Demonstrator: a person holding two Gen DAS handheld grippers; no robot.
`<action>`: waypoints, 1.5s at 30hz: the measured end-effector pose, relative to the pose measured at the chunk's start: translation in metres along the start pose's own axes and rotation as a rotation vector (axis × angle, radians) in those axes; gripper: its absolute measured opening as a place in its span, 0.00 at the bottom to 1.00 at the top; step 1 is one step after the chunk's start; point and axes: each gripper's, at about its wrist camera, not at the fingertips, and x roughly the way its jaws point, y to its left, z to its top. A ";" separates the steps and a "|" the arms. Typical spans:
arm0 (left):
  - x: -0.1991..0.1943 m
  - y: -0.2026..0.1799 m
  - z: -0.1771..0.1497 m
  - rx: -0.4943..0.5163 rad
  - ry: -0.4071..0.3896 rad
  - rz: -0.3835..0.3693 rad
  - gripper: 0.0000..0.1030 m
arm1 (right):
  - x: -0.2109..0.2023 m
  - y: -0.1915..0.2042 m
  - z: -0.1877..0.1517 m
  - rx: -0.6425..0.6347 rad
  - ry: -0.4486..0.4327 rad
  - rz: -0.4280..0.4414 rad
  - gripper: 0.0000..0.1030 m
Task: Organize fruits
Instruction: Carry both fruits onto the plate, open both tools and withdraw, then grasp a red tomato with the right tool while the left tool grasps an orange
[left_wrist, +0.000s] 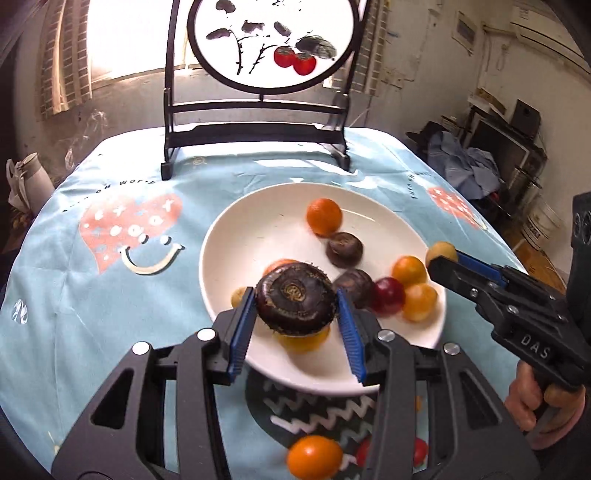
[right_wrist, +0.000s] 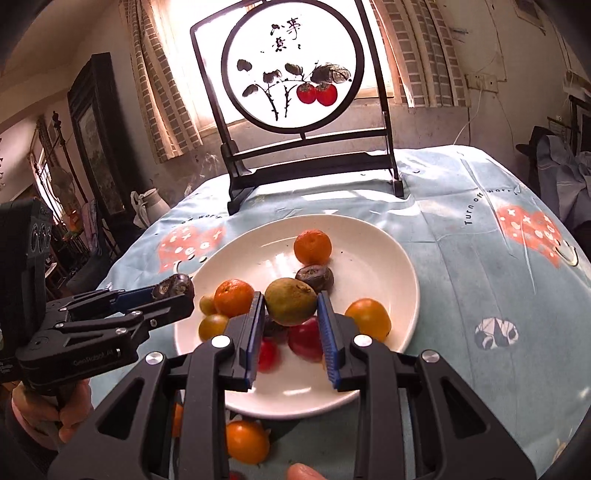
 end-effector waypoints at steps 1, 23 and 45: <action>0.008 0.005 0.005 -0.013 0.011 0.012 0.43 | 0.009 -0.002 0.003 0.004 0.007 -0.006 0.28; -0.042 0.016 -0.072 -0.090 -0.009 0.137 0.98 | -0.019 0.012 -0.059 0.001 0.190 0.062 0.72; -0.053 0.035 -0.095 -0.119 -0.010 0.235 0.98 | -0.023 0.051 -0.109 -0.178 0.339 0.143 0.51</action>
